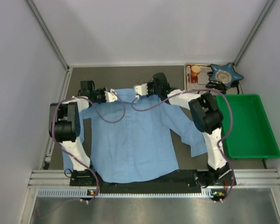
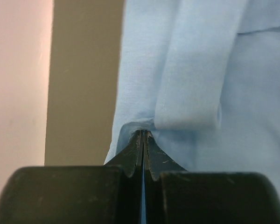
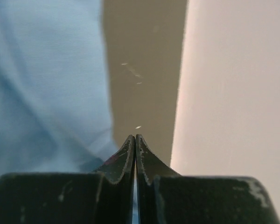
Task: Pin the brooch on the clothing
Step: Flatten out the clothes at the center of the board.
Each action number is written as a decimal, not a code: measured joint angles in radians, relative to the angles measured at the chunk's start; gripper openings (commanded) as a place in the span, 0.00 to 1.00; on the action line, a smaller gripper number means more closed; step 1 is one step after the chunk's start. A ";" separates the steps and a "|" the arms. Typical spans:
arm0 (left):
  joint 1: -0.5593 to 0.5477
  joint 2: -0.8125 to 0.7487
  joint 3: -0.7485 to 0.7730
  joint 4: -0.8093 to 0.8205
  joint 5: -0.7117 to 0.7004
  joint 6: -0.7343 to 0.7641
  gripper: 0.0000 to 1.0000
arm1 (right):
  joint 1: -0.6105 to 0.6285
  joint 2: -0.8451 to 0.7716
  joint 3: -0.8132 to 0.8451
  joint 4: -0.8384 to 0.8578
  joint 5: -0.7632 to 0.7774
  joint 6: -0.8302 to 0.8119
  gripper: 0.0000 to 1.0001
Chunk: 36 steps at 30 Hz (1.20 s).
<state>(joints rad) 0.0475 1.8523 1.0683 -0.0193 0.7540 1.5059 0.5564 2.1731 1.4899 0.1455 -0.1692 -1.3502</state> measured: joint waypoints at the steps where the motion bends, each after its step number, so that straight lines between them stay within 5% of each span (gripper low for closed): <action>1: -0.001 0.025 0.021 0.040 -0.012 -0.077 0.00 | -0.003 0.013 0.030 0.000 0.010 0.027 0.00; 6: -0.002 0.172 0.210 0.181 -0.086 -0.415 0.00 | -0.019 0.094 0.267 -0.034 0.075 0.215 0.04; 8: -0.003 0.246 0.330 0.196 -0.135 -0.556 0.00 | -0.029 0.136 0.365 -0.049 0.110 0.281 0.22; 9: -0.003 0.282 0.391 0.197 -0.159 -0.615 0.00 | -0.037 0.177 0.449 -0.061 0.139 0.326 0.39; 11: -0.003 0.346 0.501 0.186 -0.203 -0.706 0.06 | -0.048 0.241 0.563 -0.086 0.193 0.393 0.51; 14: -0.003 0.438 0.660 0.153 -0.274 -0.843 0.19 | -0.066 0.337 0.708 -0.122 0.279 0.474 0.66; 20: 0.003 0.520 0.794 0.060 -0.341 -1.080 0.74 | -0.100 0.368 0.714 -0.237 0.363 0.590 0.83; 26: 0.037 0.506 0.821 -0.094 -0.278 -1.219 0.79 | -0.126 0.283 0.673 -0.426 0.290 0.715 0.91; 36: 0.108 0.303 0.824 -0.452 -0.306 -1.144 0.81 | -0.129 0.063 0.684 -0.787 0.061 0.864 0.92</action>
<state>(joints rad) 0.1551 2.1548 1.8923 -0.4717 0.4484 0.3622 0.4271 2.2364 2.1742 -0.6411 -0.1085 -0.4862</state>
